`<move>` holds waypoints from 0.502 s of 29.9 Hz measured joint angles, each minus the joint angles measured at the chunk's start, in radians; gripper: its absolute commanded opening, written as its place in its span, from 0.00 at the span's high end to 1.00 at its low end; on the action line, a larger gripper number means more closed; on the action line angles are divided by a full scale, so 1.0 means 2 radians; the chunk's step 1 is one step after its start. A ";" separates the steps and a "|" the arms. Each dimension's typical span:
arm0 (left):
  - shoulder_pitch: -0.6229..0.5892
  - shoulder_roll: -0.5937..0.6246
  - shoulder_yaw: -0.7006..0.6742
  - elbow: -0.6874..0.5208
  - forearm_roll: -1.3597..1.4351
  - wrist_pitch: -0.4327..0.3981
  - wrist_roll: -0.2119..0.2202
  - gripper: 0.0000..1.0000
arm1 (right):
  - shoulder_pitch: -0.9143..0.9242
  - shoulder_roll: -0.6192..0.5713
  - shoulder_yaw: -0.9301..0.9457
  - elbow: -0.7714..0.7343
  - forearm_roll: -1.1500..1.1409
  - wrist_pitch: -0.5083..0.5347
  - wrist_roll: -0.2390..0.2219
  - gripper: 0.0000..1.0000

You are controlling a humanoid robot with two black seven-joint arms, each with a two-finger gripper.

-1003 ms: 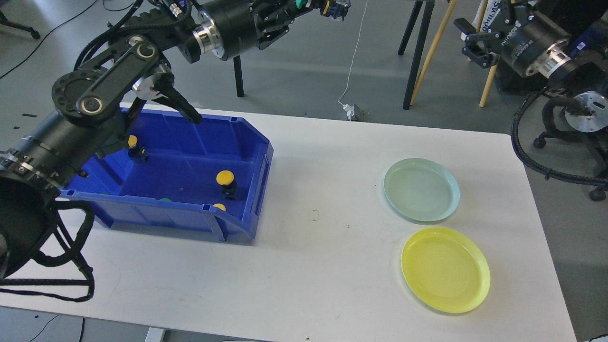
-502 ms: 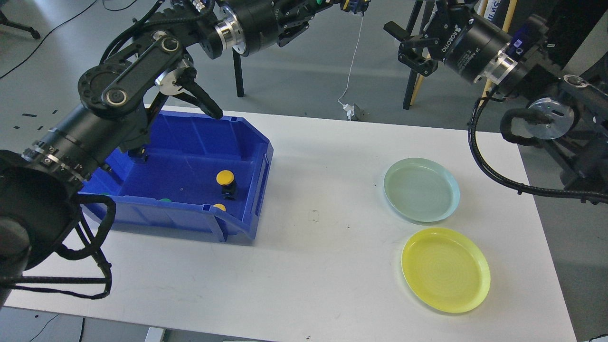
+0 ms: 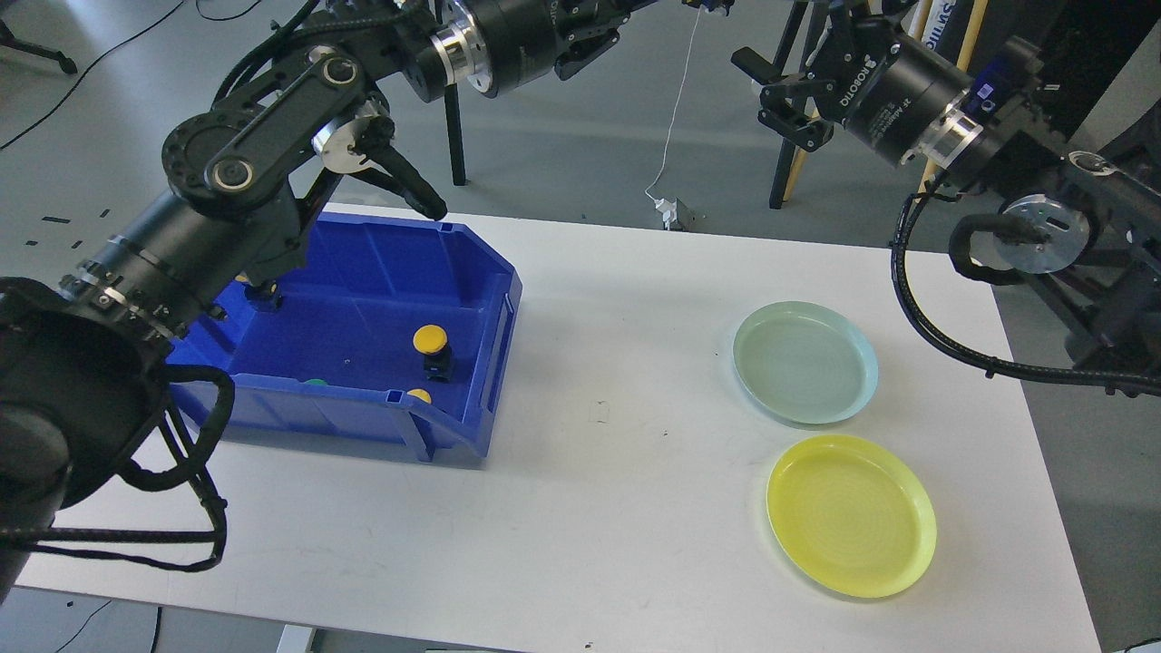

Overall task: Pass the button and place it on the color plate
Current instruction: 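Pass the green button from the left gripper to the right gripper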

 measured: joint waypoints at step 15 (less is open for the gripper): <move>-0.001 -0.005 0.000 0.000 -0.011 0.000 0.004 0.69 | 0.005 0.017 0.003 -0.002 -0.001 -0.020 0.018 0.15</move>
